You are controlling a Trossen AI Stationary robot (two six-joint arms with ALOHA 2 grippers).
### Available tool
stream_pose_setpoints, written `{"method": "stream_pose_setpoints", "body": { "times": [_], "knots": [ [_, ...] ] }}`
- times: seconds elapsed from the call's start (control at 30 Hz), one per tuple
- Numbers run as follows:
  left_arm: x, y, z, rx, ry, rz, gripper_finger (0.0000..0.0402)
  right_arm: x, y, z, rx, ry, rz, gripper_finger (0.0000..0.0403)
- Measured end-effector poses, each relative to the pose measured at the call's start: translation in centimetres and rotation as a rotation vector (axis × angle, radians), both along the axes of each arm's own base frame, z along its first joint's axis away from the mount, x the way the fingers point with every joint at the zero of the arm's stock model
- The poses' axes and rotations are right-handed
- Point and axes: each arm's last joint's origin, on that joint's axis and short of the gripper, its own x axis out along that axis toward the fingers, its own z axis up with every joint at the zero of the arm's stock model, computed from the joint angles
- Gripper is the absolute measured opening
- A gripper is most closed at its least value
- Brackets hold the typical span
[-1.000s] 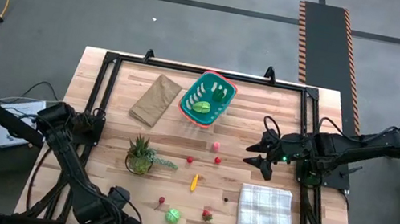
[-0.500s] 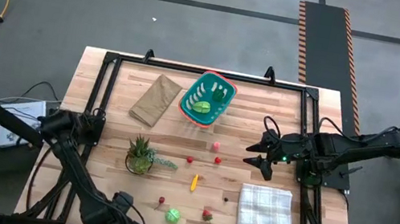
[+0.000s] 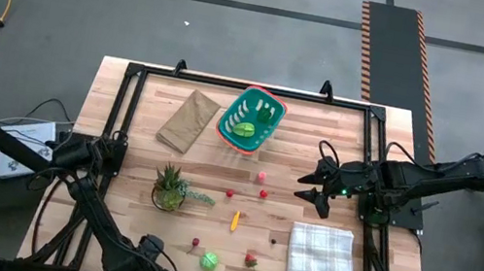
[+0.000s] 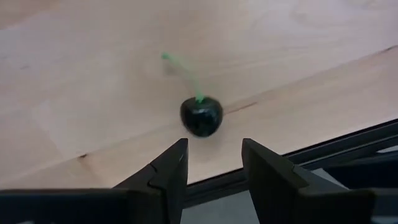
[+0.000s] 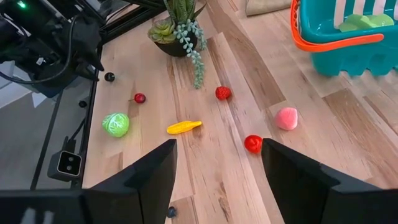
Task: Pick and placing Produce into tupperware
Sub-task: Put the left black cherry in the green basket
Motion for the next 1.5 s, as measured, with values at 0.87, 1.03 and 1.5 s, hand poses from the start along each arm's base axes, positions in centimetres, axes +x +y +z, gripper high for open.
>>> {"method": "stream_pose_setpoints", "body": {
  "times": [0.87,1.03,1.5],
  "knots": [
    [-0.23,0.32,-0.03,0.039,0.019,0.024,0.0213,0.00,0.00,0.00,0.000,0.000,0.000,0.0226],
    [-0.16,0.41,-0.03,0.066,-0.009,0.019,0.0202,0.00,0.01,0.00,0.000,0.000,0.000,0.0226],
    [-0.21,0.42,-0.28,0.078,0.002,-0.009,0.0179,0.00,0.00,0.00,0.000,0.000,0.000,0.0226]
  ]
}}
